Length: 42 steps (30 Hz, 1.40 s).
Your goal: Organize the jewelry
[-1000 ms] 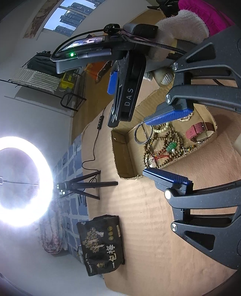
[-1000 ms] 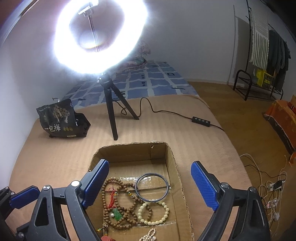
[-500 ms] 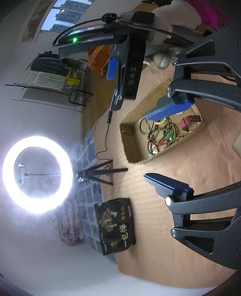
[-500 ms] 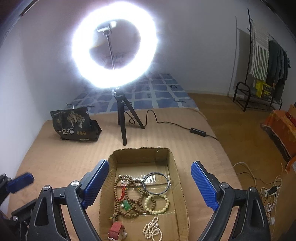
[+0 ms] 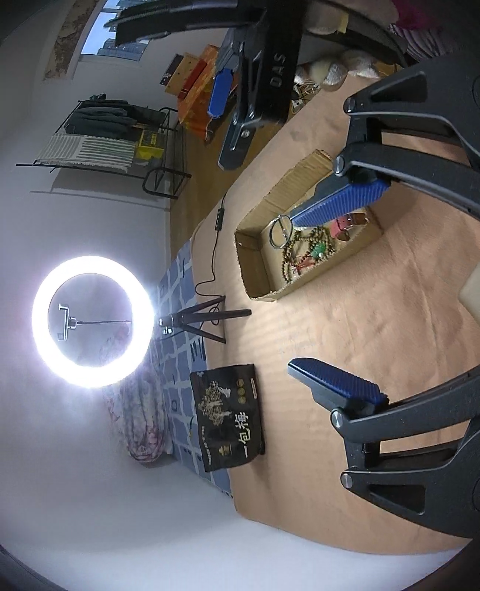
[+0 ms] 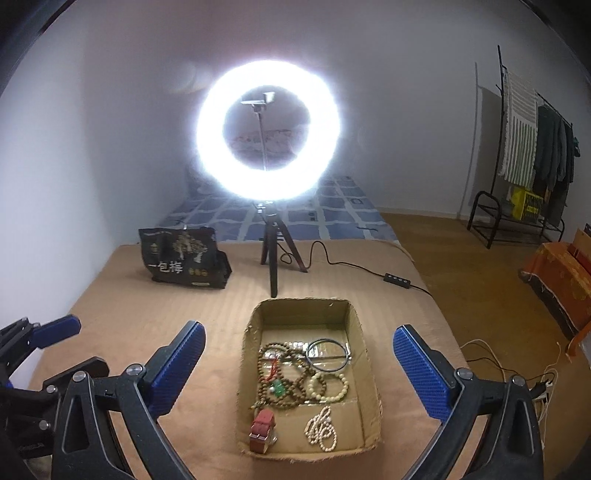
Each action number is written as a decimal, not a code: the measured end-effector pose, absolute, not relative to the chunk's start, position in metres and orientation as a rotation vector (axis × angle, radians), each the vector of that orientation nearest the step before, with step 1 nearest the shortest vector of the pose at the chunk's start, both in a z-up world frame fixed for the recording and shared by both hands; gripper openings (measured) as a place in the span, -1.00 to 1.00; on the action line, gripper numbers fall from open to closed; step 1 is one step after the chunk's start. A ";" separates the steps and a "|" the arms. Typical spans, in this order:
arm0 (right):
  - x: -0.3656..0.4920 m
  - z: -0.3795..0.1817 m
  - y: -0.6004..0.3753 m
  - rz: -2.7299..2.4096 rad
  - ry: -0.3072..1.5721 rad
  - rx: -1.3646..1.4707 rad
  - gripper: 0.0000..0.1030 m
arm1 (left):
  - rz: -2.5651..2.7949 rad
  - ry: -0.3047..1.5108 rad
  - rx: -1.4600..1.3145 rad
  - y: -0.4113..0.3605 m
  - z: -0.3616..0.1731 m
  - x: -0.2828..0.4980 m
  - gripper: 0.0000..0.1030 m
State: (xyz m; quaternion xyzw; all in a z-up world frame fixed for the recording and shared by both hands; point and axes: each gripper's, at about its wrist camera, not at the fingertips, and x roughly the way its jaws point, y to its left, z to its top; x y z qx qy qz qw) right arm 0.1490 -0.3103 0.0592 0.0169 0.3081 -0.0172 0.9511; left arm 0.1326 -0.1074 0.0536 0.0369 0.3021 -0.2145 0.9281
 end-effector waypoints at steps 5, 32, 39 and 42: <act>0.128 0.058 -0.306 -0.027 0.620 0.061 0.99 | -0.430 0.623 0.087 -0.103 0.052 0.122 0.49; 0.105 0.050 -0.308 -0.101 0.559 0.071 0.99 | -0.326 0.610 0.115 -0.101 0.049 0.113 1.00; 0.104 0.051 -0.307 -0.096 0.556 0.067 0.99 | -0.329 0.609 0.121 -0.102 0.049 0.114 1.00; 0.105 0.049 -0.306 -0.093 0.566 0.050 0.99 | -0.330 0.612 0.130 -0.103 0.048 0.115 1.00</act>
